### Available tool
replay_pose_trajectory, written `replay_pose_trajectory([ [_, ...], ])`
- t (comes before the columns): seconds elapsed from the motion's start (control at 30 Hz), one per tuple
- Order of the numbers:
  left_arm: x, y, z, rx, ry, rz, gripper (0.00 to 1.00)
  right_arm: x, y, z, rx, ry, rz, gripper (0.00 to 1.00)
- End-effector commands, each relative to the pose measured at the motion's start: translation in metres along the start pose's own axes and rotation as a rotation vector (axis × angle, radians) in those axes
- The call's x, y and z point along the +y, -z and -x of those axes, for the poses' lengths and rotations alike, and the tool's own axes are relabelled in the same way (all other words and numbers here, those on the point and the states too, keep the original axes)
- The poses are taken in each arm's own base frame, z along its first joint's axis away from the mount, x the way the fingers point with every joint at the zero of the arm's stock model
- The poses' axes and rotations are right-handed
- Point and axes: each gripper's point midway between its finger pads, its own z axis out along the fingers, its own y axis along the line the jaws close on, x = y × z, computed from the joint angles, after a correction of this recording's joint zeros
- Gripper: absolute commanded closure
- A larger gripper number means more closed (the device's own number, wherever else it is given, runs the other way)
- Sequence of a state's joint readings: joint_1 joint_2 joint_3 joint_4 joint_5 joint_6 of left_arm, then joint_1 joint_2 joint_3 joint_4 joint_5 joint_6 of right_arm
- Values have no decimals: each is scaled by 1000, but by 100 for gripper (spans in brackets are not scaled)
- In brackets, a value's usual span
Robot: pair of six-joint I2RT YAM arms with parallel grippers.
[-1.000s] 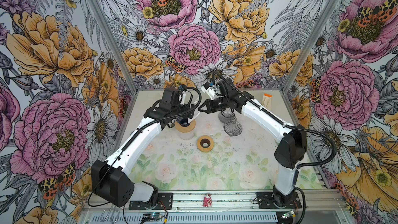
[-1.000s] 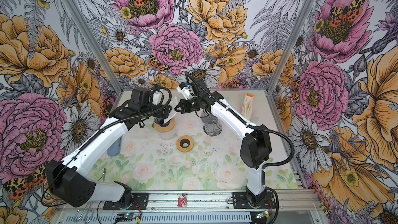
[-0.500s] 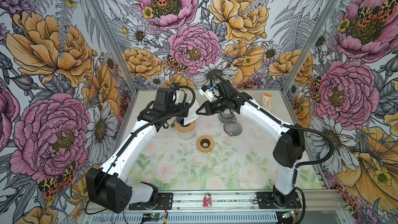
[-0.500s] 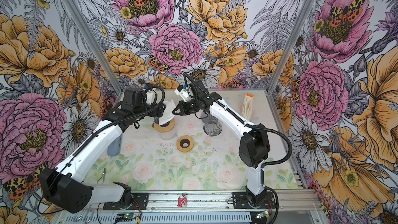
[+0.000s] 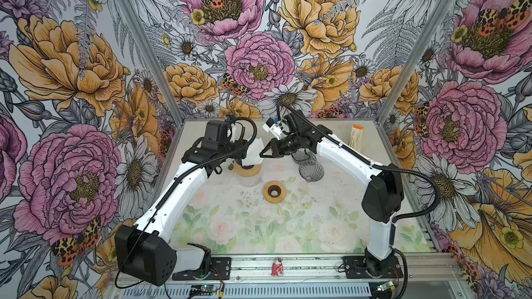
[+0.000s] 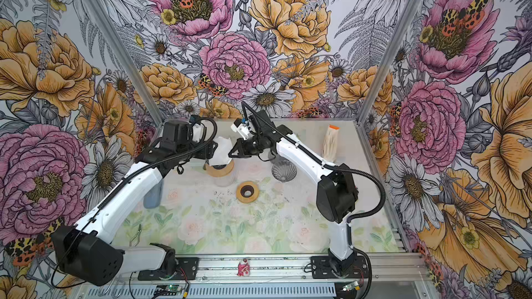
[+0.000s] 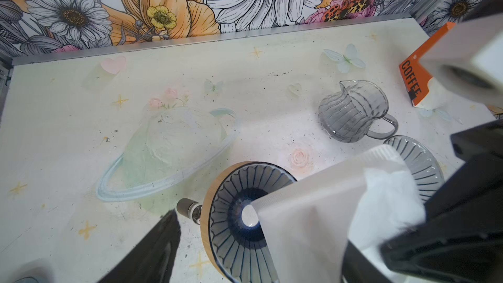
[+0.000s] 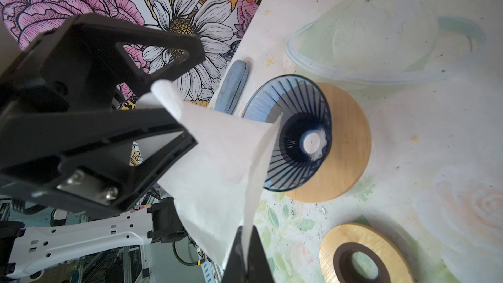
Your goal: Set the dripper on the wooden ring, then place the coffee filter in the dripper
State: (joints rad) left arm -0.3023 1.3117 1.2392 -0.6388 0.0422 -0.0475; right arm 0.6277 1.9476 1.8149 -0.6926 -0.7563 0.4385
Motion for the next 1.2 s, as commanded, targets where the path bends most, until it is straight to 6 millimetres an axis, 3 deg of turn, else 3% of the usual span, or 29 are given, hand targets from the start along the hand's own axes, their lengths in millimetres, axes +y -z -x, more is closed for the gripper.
replay_pose_trajectory([
  [0.0, -2, -3, 0, -5, 10, -33, 29, 2, -3, 6, -7, -13, 0, 100],
  [0.1, -1, -4, -2, 2, 18, -49, 42, 1, -5, 8, -10, -20, -3, 100],
  [0.77, 7, -22, -18, 64, 48, -53, 58, -8, -11, 19, -29, -32, -37, 97],
  [1.17, 17, -37, -26, 109, 99, -58, 61, -9, -12, 35, -77, 4, -90, 73],
])
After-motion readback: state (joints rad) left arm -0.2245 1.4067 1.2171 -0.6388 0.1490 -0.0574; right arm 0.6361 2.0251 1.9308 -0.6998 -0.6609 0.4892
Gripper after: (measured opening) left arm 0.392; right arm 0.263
